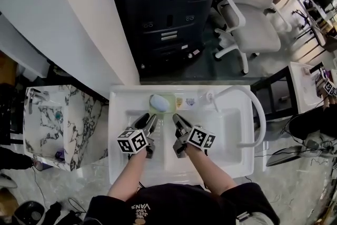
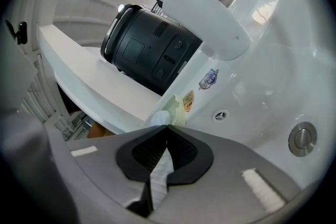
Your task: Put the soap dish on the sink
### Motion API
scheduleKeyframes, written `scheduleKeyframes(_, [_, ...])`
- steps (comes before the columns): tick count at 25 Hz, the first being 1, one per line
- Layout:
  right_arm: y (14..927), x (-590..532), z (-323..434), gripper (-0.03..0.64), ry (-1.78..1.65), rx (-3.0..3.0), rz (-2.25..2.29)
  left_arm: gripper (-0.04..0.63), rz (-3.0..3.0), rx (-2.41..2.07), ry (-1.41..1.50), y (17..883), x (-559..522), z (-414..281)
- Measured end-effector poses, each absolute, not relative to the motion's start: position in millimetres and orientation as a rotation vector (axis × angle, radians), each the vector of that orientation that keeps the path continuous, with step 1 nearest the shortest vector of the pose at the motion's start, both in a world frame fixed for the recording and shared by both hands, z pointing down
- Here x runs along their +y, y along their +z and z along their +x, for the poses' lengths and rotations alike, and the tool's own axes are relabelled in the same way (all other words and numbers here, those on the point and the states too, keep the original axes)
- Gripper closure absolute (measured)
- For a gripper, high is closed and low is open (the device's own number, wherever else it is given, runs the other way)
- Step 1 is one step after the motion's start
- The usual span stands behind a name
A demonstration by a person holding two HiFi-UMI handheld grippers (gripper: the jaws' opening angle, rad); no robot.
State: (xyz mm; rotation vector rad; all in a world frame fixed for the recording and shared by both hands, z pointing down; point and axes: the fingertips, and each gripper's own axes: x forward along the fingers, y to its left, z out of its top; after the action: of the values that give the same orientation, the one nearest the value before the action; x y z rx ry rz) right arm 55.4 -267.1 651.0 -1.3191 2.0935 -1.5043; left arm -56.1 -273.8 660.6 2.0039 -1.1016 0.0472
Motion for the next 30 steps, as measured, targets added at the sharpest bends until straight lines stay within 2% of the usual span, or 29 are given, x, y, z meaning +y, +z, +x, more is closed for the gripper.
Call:
scheduleKeyframes(19, [584,-198,75,0.614,-1.182,2.037,-1.436,0.413,2.175,-1.026,0.001,601,-220,-75])
scheduleKeyframes(23, [574,-180,70,0.614,-1.158,2.067,-1.431,0.462,2.208,-1.006,-0.027,585,-206,-81])
scheduleKeyframes(30, [543,-157,66,0.614,-1.085,2.188,-1.380,0.488,2.257,-1.011,-0.057,561,-177,-84])
